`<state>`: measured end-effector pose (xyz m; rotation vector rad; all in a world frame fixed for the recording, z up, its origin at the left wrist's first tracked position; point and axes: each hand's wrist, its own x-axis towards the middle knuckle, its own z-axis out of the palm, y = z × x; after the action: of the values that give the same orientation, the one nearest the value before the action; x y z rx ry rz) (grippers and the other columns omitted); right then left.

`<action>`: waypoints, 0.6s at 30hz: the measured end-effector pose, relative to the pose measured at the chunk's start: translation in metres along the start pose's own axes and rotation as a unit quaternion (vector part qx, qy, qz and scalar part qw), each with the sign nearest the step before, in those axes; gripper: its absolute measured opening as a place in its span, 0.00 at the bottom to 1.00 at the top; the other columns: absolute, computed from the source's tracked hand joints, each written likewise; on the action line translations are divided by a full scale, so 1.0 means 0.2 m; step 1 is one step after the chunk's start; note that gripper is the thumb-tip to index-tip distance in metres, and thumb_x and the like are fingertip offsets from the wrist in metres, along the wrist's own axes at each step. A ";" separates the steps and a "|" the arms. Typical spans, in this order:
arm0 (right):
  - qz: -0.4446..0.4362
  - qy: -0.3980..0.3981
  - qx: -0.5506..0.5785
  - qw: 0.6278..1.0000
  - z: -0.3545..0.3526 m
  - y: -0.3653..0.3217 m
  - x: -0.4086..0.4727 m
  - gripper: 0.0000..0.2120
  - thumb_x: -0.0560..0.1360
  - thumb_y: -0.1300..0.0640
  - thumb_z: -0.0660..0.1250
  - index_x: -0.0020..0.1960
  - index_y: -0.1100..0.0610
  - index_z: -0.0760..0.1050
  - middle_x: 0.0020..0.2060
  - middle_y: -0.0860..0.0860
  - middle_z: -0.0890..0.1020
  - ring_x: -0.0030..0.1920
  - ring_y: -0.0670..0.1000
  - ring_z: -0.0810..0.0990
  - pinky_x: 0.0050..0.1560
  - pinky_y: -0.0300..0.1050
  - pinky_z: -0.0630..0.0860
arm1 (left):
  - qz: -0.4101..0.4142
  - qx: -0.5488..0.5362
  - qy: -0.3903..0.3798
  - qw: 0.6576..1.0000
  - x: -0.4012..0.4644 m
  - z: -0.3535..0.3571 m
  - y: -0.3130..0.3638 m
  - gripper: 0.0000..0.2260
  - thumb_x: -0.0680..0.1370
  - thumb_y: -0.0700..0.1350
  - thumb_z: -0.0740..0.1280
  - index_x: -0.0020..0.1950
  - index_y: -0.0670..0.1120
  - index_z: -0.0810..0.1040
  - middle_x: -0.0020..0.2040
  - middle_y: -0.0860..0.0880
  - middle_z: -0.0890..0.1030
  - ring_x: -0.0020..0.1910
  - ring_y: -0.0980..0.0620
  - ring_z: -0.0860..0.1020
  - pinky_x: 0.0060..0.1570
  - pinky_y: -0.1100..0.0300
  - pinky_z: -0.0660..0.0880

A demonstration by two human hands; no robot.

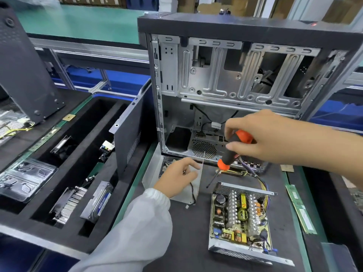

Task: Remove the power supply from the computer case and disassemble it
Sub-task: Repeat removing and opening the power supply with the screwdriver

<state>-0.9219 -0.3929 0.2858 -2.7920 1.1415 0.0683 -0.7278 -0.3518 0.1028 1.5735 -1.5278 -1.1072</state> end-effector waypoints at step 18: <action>0.017 0.038 0.043 0.998 0.02 0.14 -0.15 0.15 0.68 0.37 0.59 0.47 0.43 0.76 0.32 0.43 0.77 0.37 0.39 0.74 0.38 0.33 0.67 | 0.176 0.510 -0.026 0.841 -0.01 0.24 0.09 0.12 0.51 0.47 0.82 0.27 0.52 0.80 0.30 0.55 0.74 0.26 0.55 0.75 0.22 0.65 0.61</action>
<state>-0.9633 -0.3906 0.2826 -2.7218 1.1800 -0.0812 -0.7781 -0.3471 0.0988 1.7369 -2.5354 -0.0464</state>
